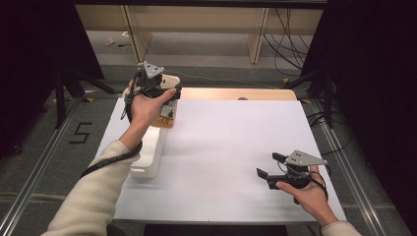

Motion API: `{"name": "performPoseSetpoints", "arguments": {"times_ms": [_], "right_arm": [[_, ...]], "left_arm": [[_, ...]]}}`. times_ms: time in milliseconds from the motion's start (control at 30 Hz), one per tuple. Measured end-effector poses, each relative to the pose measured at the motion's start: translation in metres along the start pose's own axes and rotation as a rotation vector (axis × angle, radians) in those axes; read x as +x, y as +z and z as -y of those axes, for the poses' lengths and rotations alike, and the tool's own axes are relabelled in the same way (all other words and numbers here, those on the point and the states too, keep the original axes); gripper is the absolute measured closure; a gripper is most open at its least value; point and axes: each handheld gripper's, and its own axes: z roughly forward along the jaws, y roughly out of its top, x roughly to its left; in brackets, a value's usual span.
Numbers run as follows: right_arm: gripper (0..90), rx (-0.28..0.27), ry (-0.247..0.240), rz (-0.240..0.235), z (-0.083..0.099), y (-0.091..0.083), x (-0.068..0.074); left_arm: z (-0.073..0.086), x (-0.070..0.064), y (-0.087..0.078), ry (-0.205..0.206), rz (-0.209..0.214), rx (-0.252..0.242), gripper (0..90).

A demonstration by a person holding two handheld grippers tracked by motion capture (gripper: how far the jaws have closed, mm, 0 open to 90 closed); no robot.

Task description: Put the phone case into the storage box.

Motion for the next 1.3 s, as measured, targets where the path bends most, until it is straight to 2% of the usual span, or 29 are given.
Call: {"name": "performPoseSetpoints", "arguments": {"times_ms": [1300], "right_arm": [[15.4, -0.003, 0.001, -0.002, 0.0, 0.0, 0.0]], "left_arm": [[0.006, 0.033, -0.008, -0.014, -0.047, -0.017, 11.5]]}}
